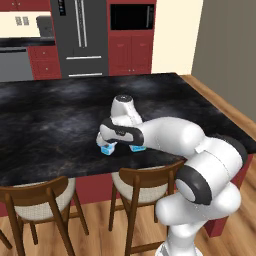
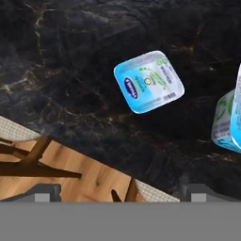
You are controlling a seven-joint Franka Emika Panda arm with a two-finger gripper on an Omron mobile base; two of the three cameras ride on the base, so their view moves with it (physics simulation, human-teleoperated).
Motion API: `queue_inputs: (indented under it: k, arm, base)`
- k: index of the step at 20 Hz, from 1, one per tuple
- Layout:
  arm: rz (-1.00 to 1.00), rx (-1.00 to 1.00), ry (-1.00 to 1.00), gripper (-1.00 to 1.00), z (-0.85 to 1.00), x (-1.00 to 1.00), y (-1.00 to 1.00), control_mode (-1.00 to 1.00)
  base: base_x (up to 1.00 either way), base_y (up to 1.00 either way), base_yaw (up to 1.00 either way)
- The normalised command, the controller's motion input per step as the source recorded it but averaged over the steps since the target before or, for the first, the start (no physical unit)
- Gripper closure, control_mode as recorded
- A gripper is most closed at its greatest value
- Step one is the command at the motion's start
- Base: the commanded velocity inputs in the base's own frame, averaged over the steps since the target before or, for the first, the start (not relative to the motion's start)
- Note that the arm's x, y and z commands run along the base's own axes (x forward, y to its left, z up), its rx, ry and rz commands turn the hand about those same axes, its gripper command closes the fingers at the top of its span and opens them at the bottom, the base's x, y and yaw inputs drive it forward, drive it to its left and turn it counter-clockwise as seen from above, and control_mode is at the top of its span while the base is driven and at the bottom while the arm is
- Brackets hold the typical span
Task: Stack the yogurt containers by placing the smaller containers on top of the larger containers.
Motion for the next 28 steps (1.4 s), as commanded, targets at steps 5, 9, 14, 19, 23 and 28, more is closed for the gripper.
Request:
queue_inputs:
  k: [5,9,14,19,23,28]
  arm:
    - [0.0,-0.01,0.0,-1.0,-0.14,0.23,0.09,-1.0]
    - [0.0,-0.01,0.0,-1.0,-0.16,0.21,0.08,-1.0]
    - [0.0,-0.02,0.0,-1.0,-0.16,0.22,0.03,-1.0]
    - [0.0,-0.04,0.0,-1.0,-0.18,0.24,0.07,-1.0]
    - [0.0,-0.01,0.0,-1.0,-0.22,0.26,0.05,-1.0]
    - [0.0,0.0,0.0,-1.0,-0.22,0.3,0.04,-1.0]
  base:
    - [0.0,0.0,0.0]
    - [0.0,0.0,0.0]
    - [0.0,0.0,0.0]
    - [0.0,0.0,0.0]
    - [0.0,0.0,0.0]
    - [0.0,0.0,0.0]
